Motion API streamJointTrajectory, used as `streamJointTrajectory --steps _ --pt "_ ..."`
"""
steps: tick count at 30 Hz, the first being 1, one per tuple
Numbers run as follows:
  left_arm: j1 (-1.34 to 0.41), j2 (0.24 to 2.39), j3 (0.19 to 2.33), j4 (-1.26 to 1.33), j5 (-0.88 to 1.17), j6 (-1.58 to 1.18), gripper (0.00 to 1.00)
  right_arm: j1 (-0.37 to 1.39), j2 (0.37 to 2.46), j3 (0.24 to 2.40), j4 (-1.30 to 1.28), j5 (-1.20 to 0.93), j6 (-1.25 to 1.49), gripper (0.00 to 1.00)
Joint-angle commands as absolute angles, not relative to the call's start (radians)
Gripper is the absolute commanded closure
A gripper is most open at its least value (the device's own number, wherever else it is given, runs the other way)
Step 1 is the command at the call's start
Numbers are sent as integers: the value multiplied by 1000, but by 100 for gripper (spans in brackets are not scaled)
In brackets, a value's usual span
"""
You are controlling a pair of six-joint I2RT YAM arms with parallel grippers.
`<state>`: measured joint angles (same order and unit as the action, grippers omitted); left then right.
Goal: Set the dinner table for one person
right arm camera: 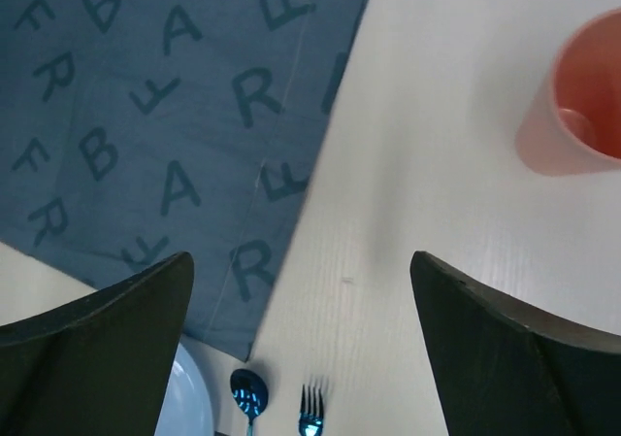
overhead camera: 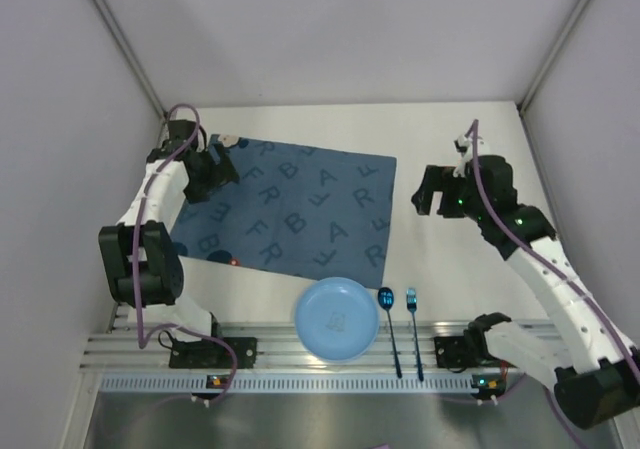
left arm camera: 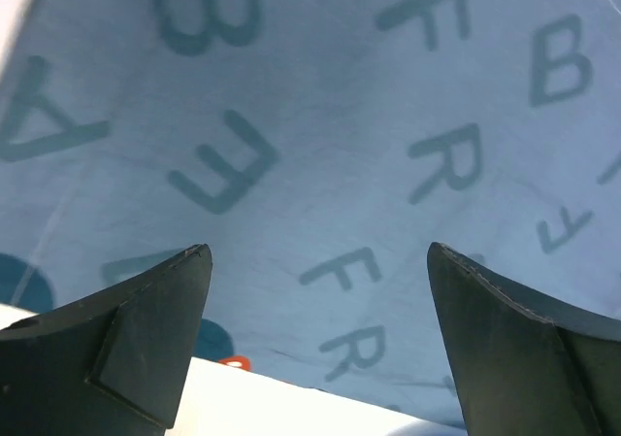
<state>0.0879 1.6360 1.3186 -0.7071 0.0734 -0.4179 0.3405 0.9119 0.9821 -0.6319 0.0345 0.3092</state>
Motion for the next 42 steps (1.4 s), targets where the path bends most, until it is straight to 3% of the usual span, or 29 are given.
streamJointTrajectory --steps 1,2,6,11,18,26,33,42 --pt "49 1634 1328 -703 123 -452 2 357 1093 1011 -487 -199 348 10" --pt "43 1641 1316 -704 120 -456 2 359 1147 1018 -468 -243 363 14" --pt "29 1660 1269 -686 130 -471 2 376 1499 1112 -410 -447 393 100" --pt "29 1649 1252 -689 134 -454 2 396 1739 1169 -376 -494 411 100" --pt "31 1652 1241 -710 100 -433 2 417 1867 1181 -380 -460 403 100" --pt "31 1664 1227 -706 77 -431 2 350 1931 1226 -560 -286 247 100" --pt "31 1671 1195 -681 86 -443 2 281 1930 1325 -718 64 232 100" --pt "29 1730 1221 -661 126 -449 2 225 1925 1462 -876 106 236 100"
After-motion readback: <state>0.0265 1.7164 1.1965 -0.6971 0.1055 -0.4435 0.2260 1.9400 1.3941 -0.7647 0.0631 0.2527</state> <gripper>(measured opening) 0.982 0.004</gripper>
